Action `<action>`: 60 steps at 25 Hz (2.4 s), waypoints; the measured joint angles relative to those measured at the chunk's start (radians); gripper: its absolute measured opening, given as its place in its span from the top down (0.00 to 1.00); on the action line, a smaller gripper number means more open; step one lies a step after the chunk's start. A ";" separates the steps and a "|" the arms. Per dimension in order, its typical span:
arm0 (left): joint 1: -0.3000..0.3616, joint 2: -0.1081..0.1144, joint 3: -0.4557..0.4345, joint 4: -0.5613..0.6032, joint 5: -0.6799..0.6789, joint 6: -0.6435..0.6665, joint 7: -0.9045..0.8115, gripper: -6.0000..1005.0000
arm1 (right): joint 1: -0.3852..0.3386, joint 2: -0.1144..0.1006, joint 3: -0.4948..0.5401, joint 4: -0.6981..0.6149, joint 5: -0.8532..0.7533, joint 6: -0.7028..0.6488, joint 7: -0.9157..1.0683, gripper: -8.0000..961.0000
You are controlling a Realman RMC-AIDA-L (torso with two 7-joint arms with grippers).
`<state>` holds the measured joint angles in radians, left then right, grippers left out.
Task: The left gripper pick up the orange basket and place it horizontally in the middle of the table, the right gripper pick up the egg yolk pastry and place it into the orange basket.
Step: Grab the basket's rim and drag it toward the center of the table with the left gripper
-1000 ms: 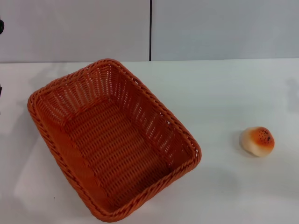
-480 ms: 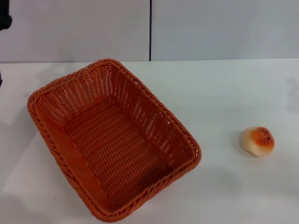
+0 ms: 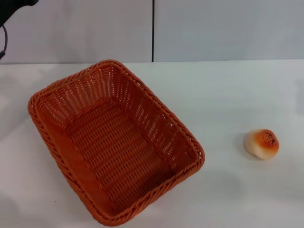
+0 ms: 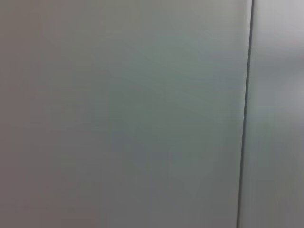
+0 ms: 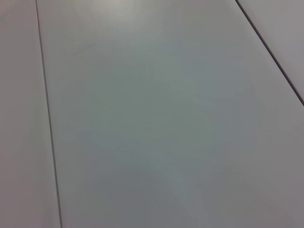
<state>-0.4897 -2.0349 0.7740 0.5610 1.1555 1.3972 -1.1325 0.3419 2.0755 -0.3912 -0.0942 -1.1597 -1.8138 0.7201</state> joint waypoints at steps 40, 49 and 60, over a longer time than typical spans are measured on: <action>-0.288 -0.010 0.023 0.559 1.367 0.102 -0.739 0.22 | -0.018 -0.003 0.026 -0.001 0.002 0.022 0.009 0.96; -0.300 -0.019 0.049 0.496 1.435 0.069 -0.749 0.23 | -0.020 -0.002 0.026 0.001 0.002 0.022 0.009 0.96; -0.304 -0.020 0.060 0.407 1.491 -0.012 -0.751 0.25 | -0.020 -0.002 0.026 0.004 -0.003 0.022 0.009 0.96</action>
<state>-0.7940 -2.0553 0.8345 0.9685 2.6467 1.3854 -1.8836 0.3221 2.0739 -0.3650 -0.0905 -1.1623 -1.7918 0.7287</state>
